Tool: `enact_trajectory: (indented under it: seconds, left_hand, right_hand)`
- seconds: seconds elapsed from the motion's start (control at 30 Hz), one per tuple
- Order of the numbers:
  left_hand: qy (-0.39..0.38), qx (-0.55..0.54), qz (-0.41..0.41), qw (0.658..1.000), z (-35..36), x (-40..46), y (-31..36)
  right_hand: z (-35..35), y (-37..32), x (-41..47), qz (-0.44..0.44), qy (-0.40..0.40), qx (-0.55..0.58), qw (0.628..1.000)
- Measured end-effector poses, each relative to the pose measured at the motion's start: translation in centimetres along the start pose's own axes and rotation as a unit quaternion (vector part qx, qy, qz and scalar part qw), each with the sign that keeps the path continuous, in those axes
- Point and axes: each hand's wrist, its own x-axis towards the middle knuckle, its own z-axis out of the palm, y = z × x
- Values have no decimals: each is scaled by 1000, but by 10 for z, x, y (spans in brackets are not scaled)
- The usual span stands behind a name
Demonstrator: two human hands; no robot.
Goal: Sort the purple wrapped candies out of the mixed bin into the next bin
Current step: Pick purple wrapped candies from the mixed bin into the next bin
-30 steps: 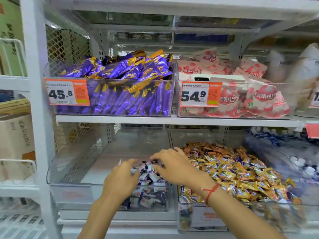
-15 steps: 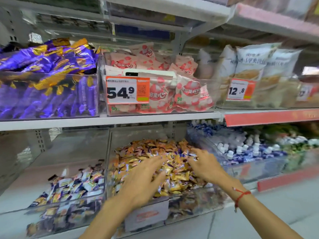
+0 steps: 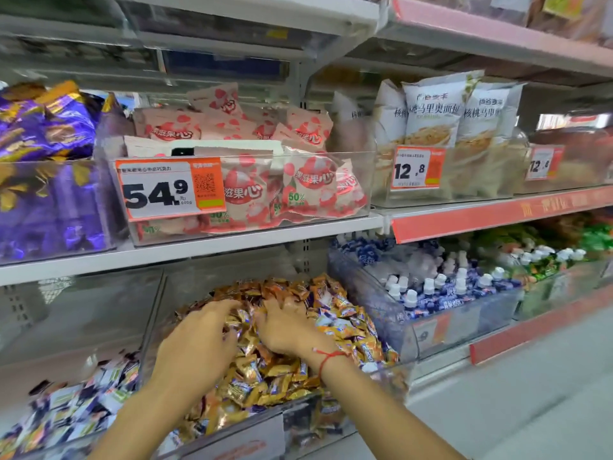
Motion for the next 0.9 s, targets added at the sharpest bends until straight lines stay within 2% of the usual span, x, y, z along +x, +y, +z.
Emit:
enact_trajectory:
  seconds: [0.13,0.27,0.33,0.37,0.43,0.5,0.6,0.67,0.77,0.9]
  left_hand:
    - [-44,-85,0,995,6,9,8]
    - [-97,-144,83,981,26,25,20]
    - [-186,-113,107,970,39,29,25]
    - [-219,-83,113,966,43,30,25]
    - [-235,-33,119,964,47,29,21]
    - [-238,2,121,964,44,27,14]
    - [-219,63,113,967,34,23,6]
    - [-200,97,108,969,29,20,5]
    - [-192,113,92,971,18,14,-3]
    - [-165,88,67,980,14,10,-11]
  right_hand:
    - [-7,9,-17,-110,-59,9,992]
    - [-39,38,-60,-220,-113,63,967]
    - [-55,61,-71,-206,-87,87,971]
    - [-62,73,-69,-172,-50,95,979]
    - [-73,93,-56,-81,39,95,991]
    - [-74,99,-37,-26,94,54,994]
    - [-58,79,-17,29,68,-62,995]
    - [-45,62,-9,68,39,-98,992]
    - [-40,51,-2,46,59,-86,994]
    - [-50,64,-11,-29,92,24,995]
